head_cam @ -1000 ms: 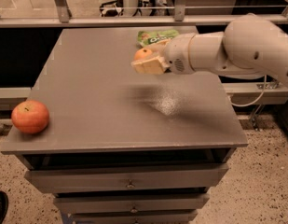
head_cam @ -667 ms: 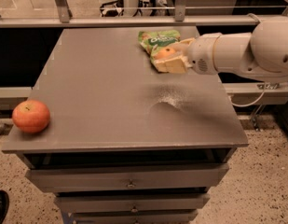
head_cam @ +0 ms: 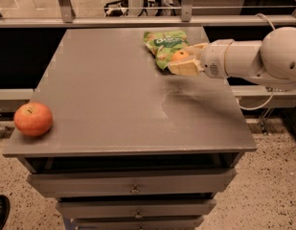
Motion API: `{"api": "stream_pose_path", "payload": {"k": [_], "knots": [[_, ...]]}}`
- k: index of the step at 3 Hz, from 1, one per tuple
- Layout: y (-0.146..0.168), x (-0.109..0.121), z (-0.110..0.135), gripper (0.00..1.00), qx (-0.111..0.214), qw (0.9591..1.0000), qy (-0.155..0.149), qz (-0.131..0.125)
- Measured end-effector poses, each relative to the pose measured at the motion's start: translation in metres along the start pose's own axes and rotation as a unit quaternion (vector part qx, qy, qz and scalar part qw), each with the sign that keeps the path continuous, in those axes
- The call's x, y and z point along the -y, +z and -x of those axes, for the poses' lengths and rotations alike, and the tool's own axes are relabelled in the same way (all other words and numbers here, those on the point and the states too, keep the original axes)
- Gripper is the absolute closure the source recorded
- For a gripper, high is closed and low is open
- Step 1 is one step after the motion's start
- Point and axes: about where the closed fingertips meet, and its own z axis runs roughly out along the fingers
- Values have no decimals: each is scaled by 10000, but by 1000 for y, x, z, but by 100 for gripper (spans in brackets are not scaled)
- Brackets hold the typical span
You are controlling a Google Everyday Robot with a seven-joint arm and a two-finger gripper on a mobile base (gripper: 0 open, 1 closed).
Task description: Move orange near green rice chip bag
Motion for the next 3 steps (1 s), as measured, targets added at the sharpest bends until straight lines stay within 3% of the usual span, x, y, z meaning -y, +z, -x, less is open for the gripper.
{"api": "stream_pose_path", "payload": {"k": [2, 3], "knots": [[19, 10, -28, 53, -149, 9996, 237, -26], [22, 7, -40, 22, -196, 9993, 331, 1]]}}
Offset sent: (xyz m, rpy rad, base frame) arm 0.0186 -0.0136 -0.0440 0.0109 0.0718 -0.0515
